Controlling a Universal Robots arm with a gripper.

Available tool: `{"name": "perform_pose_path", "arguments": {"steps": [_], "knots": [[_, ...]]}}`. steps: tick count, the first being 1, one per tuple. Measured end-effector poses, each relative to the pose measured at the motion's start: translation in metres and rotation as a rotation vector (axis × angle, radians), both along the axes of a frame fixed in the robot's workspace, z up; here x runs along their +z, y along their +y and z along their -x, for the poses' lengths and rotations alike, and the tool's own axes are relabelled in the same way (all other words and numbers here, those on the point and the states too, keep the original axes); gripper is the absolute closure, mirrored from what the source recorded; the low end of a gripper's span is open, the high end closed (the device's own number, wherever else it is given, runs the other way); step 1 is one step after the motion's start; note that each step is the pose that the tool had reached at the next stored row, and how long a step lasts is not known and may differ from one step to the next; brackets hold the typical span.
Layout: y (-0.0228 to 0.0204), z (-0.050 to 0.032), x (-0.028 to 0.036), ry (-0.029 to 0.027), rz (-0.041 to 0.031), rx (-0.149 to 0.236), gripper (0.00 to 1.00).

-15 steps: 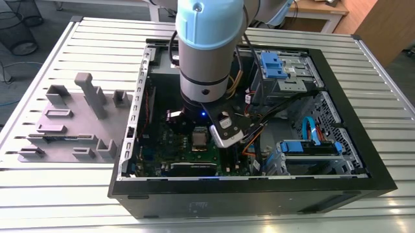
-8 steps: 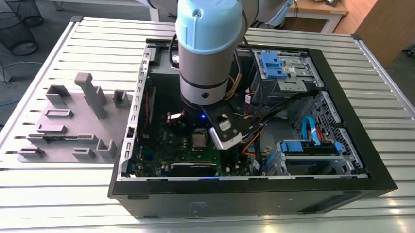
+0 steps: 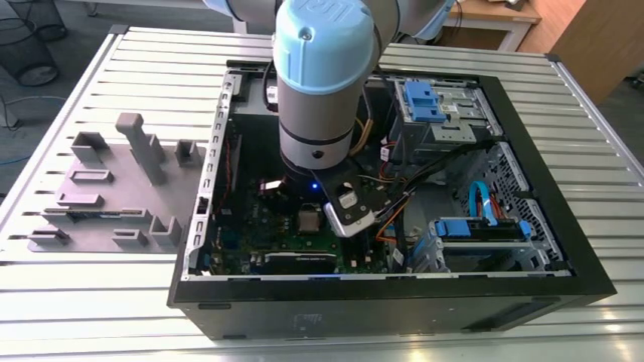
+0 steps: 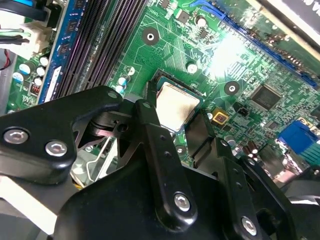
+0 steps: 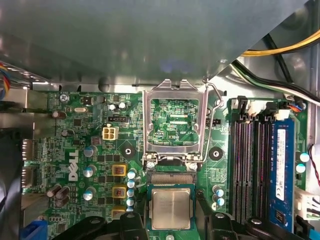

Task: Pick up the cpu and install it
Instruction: 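Place the cpu into insertion slot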

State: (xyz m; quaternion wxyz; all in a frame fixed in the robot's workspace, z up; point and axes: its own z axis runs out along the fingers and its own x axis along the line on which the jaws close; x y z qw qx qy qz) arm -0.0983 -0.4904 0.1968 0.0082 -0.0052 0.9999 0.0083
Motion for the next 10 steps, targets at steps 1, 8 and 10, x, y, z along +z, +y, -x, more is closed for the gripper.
{"name": "perform_pose_path", "arguments": {"steps": [1,8,10], "knots": [[0.0000,0.0000,-0.0006,0.0000,0.0002,0.000,0.53],[0.0000,0.0001,-0.0016,-0.0002,-0.0002,0.000,0.53],[0.0000,0.0001,-0.0027,-0.0001,0.0000,0.000,0.53]]}}
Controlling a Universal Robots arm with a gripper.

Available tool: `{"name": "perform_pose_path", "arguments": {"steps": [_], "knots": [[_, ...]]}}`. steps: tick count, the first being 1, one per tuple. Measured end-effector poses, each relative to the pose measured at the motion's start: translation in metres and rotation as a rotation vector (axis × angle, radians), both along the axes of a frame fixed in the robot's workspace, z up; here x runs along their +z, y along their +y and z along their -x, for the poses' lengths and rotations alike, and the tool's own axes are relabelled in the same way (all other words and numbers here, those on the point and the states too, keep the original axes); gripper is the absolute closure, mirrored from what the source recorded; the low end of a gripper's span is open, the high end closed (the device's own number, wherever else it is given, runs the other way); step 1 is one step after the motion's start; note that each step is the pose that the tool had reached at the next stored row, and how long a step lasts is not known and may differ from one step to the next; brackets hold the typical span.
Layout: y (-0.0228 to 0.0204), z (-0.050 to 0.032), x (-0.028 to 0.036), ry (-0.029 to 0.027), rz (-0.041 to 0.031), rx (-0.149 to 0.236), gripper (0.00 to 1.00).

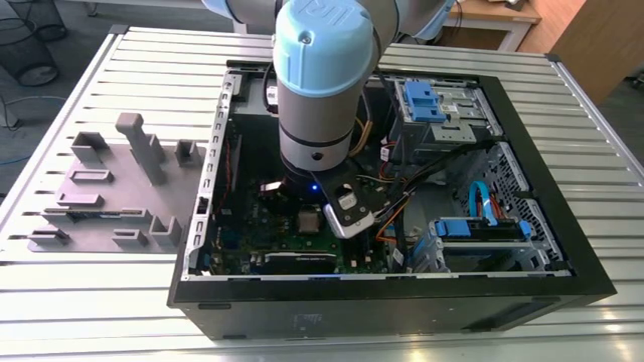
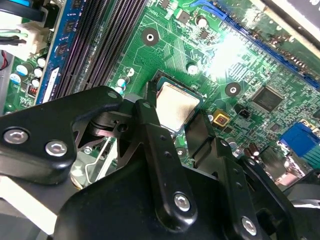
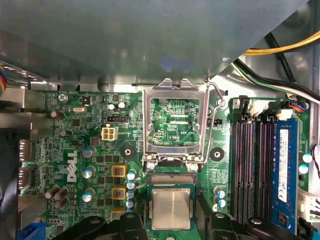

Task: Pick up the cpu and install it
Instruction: 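Place the cpu into insertion slot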

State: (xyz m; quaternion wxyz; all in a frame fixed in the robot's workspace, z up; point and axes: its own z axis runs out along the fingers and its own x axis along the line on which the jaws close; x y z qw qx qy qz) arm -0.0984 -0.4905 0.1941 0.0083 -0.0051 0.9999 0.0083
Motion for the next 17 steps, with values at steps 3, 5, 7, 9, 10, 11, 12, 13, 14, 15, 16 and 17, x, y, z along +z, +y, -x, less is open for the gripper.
{"name": "perform_pose_path", "arguments": {"steps": [3,5,7,9,10,11,12,13,14,15,16,17], "knots": [[-0.0001,0.0001,-0.0014,0.0002,0.0003,-0.001,0.53],[0.0000,0.0000,-0.0020,0.0001,0.0002,-0.003,0.53],[0.0000,0.0000,-0.0025,0.0000,-0.0001,-0.003,0.53],[0.0006,0.0000,-0.0029,0.0000,-0.0004,-0.004,0.53],[0.0010,0.0000,-0.0029,0.0001,-0.0002,-0.004,0.53],[0.0015,0.0000,-0.0031,0.0001,-0.0003,-0.004,0.53],[0.0019,0.0000,-0.0032,0.0000,-0.0004,-0.004,0.53],[0.0022,0.0000,-0.0035,0.0000,-0.0006,-0.003,0.53],[0.0023,0.0000,-0.0040,0.0000,-0.0005,-0.003,0.53],[0.0025,0.0000,-0.0044,0.0001,-0.0003,-0.004,0.53],[0.0027,0.0000,-0.0048,0.0002,-0.0001,-0.004,0.53],[0.0028,0.0000,-0.0050,0.0002,0.0000,-0.004,0.53]]}}
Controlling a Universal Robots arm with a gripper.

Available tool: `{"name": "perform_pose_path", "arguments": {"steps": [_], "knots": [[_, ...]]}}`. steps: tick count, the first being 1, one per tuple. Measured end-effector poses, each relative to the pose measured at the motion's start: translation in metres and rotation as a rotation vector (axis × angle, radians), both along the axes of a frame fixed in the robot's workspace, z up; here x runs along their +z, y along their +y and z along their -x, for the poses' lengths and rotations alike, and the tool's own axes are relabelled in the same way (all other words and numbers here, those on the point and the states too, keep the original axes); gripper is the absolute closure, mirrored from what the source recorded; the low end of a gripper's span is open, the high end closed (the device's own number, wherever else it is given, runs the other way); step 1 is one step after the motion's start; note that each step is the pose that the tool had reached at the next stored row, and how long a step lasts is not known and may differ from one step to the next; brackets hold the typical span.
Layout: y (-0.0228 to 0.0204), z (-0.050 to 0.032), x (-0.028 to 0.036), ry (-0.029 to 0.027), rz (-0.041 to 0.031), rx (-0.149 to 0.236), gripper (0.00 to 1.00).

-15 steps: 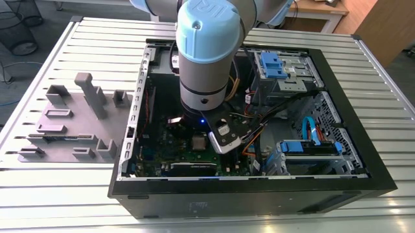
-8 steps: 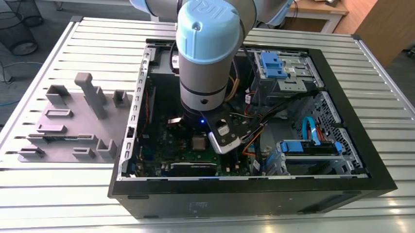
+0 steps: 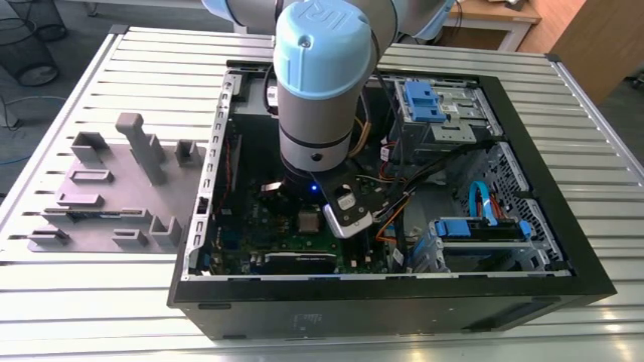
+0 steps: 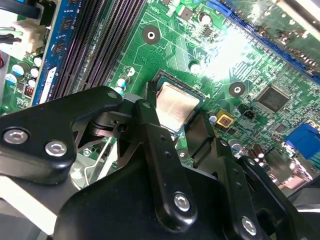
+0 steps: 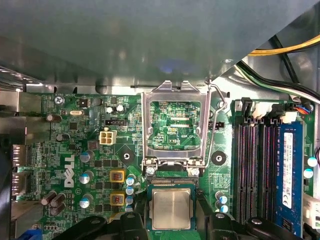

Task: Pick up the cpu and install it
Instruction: 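Place the cpu into insertion slot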

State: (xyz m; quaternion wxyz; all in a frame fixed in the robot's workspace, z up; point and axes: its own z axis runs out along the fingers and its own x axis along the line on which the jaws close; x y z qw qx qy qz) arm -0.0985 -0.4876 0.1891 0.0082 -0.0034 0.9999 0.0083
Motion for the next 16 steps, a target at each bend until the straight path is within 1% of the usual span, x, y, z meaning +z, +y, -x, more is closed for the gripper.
{"name": "perform_pose_path", "arguments": {"steps": [4,9,16], "knots": [[0.0002,-0.0004,-0.0003,0.0001,-0.0002,0.000,0.53],[0.0001,-0.0034,-0.0005,-0.0001,-0.0003,-0.006,0.53],[0.0001,-0.0035,-0.0013,0.0000,-0.0002,-0.007,0.53]]}}
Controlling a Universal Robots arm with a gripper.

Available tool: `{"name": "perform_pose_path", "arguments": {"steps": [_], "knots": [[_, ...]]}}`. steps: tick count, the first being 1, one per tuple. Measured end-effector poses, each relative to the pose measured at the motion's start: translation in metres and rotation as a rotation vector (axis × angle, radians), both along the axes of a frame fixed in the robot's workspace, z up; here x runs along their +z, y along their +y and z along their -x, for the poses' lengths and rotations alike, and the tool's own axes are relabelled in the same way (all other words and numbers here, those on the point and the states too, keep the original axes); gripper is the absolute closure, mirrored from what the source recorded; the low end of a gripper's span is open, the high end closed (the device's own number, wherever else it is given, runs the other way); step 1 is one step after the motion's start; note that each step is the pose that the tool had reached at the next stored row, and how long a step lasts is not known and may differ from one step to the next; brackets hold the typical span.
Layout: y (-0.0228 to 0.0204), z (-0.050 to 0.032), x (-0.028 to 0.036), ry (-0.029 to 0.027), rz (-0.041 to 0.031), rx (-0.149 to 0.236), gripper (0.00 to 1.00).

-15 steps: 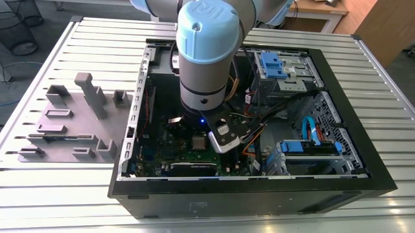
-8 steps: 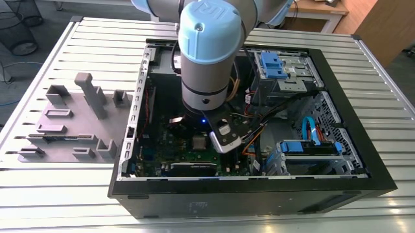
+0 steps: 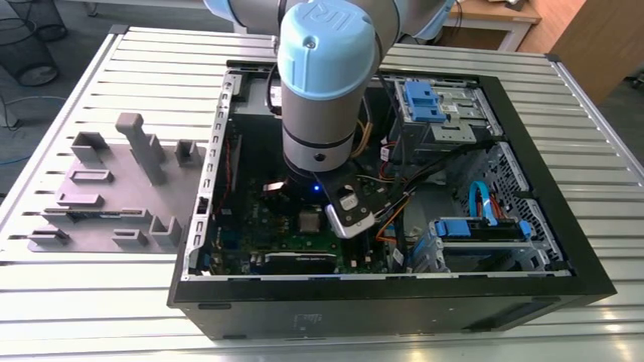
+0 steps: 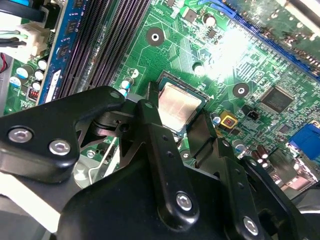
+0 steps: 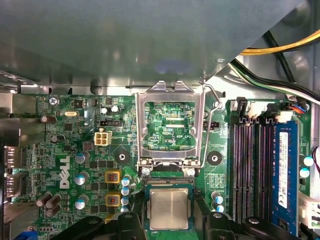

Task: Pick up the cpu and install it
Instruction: 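Place the cpu into insertion slot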

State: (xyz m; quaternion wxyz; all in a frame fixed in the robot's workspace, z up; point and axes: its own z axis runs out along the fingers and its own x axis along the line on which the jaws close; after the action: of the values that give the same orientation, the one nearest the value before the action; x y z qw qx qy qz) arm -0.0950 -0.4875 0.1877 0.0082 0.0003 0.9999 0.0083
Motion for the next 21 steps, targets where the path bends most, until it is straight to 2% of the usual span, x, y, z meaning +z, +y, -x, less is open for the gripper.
{"name": "perform_pose_path", "arguments": {"steps": [21], "knots": [[0.0000,0.0034,-0.0004,-0.0001,-0.0001,0.000,0.53]]}}
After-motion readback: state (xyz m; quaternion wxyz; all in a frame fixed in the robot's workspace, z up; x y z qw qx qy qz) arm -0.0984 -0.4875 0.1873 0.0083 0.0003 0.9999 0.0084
